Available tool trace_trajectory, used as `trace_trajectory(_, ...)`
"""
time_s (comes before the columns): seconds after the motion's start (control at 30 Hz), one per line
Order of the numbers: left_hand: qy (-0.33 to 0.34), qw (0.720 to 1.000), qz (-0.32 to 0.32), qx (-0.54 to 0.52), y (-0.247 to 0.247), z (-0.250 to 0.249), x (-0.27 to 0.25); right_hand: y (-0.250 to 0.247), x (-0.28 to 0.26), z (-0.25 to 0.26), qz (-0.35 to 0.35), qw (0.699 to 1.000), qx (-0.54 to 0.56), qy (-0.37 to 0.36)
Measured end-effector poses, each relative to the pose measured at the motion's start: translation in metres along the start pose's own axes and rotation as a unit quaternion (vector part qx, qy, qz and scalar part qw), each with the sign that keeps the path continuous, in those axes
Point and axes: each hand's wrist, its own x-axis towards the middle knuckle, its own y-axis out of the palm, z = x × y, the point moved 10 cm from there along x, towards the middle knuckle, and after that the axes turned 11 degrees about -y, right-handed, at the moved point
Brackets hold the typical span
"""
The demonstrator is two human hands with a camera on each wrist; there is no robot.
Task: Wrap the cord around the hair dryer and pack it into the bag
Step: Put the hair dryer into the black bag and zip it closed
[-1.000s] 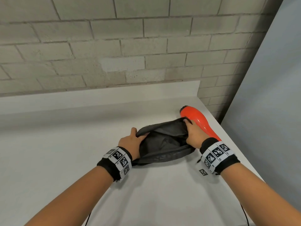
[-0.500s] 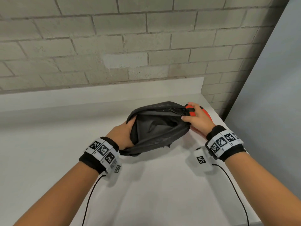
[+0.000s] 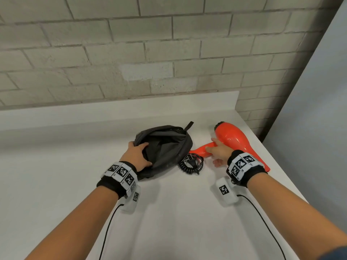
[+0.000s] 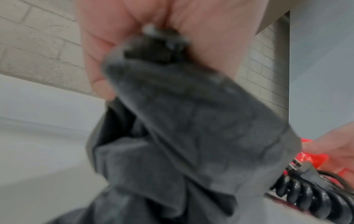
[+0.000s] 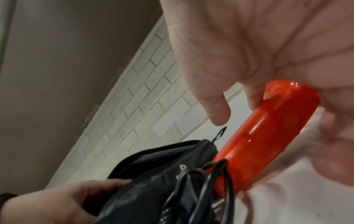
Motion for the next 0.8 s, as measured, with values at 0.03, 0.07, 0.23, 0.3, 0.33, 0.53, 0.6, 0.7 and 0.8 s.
trace_trajectory(0.03,0.006,1.0,0.001,-0.004,0.0,-0.001,0.001,0.001,0.004,0.0,-0.006,1.0,0.006,-0.001)
trace_trajectory(0.07,0.01,1.0,0.005,-0.005,0.002,-0.002,0.001,0.0,0.006,0.001,-0.017,1.0,0.012,-0.001)
trace_trajectory(0.23,0.016,0.999,0.037,0.025,0.01,0.0,0.003,-0.007,0.015,0.005,-0.078,0.995,0.064,-0.005)
trace_trajectory(0.3,0.018,0.999,0.044,0.017,0.011,0.001,0.004,-0.012,0.017,0.008,-0.094,0.99,0.1,-0.012)
trace_trajectory(0.33,0.02,0.998,0.049,0.016,0.012,0.001,0.005,-0.017,0.015,0.011,-0.102,0.987,0.12,-0.02)
trace_trajectory(0.53,0.038,0.995,0.082,0.05,0.024,-0.01,0.009,-0.063,-0.006,0.047,-0.201,0.947,0.218,-0.127)
trace_trajectory(0.6,0.047,0.994,0.088,0.051,0.029,-0.014,0.008,-0.077,-0.019,0.066,-0.219,0.932,0.23,-0.175)
trace_trajectory(0.7,0.059,0.992,0.096,0.063,0.035,-0.022,0.005,-0.097,-0.045,0.094,-0.258,0.902,0.24,-0.248)
trace_trajectory(0.8,0.075,0.987,0.111,0.085,0.04,-0.031,-0.001,-0.106,-0.07,0.117,-0.271,0.874,0.273,-0.296)
